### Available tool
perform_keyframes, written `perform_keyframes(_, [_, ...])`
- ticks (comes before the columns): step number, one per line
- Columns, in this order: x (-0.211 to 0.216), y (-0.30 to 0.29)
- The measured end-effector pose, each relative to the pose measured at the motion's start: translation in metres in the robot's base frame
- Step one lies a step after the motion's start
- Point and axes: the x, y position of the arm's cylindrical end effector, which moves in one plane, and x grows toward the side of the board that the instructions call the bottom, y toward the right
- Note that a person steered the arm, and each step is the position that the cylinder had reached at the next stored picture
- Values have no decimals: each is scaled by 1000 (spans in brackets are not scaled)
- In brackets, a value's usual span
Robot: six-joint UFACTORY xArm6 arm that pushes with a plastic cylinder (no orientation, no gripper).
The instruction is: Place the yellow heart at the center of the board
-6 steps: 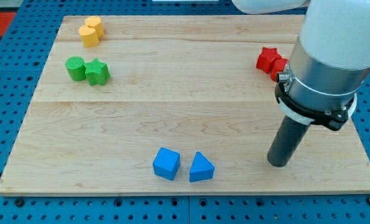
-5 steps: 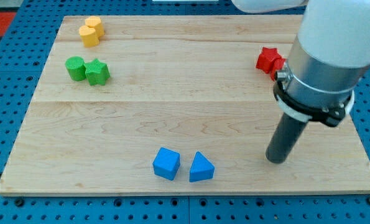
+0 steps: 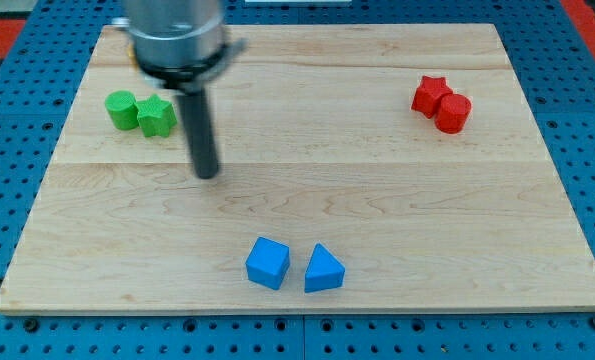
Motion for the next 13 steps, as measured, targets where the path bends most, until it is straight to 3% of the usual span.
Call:
perform_keyframes(1, [-6,-83])
perform_keyframes(2, [-46,-112])
perform_keyframes(5, [-167,-118])
perform_keyframes(8, [-196,-115])
perform_keyframes(9, [-200,-104])
perform_keyframes(10, [-178,-55])
perform_keyframes(12, [-180,12])
perform_keyframes(13, [-170,77])
